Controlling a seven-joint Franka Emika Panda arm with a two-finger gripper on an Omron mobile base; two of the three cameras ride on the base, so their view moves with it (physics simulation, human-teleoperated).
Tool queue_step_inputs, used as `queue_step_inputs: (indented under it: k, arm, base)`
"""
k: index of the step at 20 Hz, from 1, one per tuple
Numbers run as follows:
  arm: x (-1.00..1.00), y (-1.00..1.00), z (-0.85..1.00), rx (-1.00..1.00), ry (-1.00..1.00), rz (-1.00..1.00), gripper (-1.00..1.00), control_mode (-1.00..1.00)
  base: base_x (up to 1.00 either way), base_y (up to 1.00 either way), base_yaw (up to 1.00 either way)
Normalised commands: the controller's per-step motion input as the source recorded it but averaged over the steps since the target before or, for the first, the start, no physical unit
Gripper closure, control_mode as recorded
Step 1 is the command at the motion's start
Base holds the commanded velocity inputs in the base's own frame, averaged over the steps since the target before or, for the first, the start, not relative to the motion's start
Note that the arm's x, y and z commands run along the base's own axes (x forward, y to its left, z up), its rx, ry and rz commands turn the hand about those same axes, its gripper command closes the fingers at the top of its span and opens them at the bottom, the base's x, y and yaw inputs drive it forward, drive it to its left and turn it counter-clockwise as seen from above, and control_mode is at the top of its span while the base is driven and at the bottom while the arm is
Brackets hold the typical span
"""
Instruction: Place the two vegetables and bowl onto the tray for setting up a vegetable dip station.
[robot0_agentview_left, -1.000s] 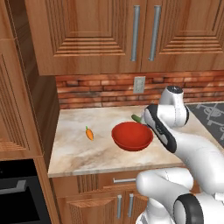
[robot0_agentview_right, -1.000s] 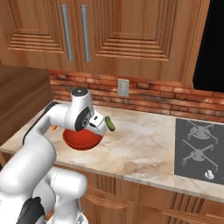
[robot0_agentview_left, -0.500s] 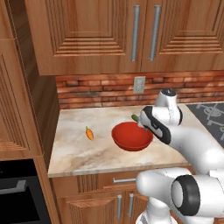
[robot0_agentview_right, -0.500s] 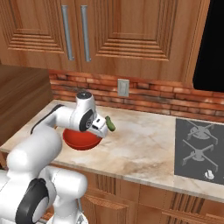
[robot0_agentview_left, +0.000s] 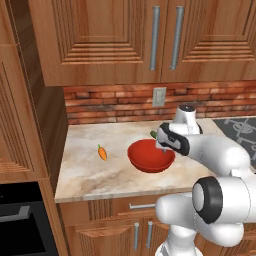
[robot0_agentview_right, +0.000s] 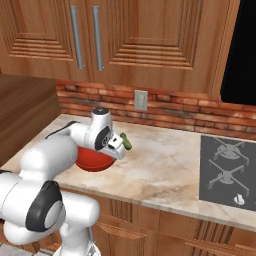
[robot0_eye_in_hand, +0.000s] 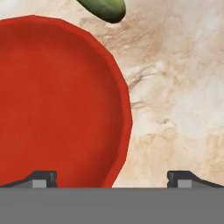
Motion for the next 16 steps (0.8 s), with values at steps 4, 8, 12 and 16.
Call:
queue_step_inputs:
  k: [4,8,12,16]
  arm:
    - [0.04,0.00,-0.29,0.01,0.00,0.00,-1.00,-1.00]
    - [0.10,0.00,-0.31,0.00,0.00,0.00,-1.00,-1.00]
    - [0.13,0.00,-0.30,0.02,0.02,0.00,-1.00,-1.00]
    - [0.14,0.00,-0.28,0.01,0.01,0.00,-1.00,-1.00]
  base:
    - [0.00,0.00,0.00]
    - [0.00,0.00,0.00]
    - [0.00,0.00,0.00]
    - [0.00,0.00,0.00]
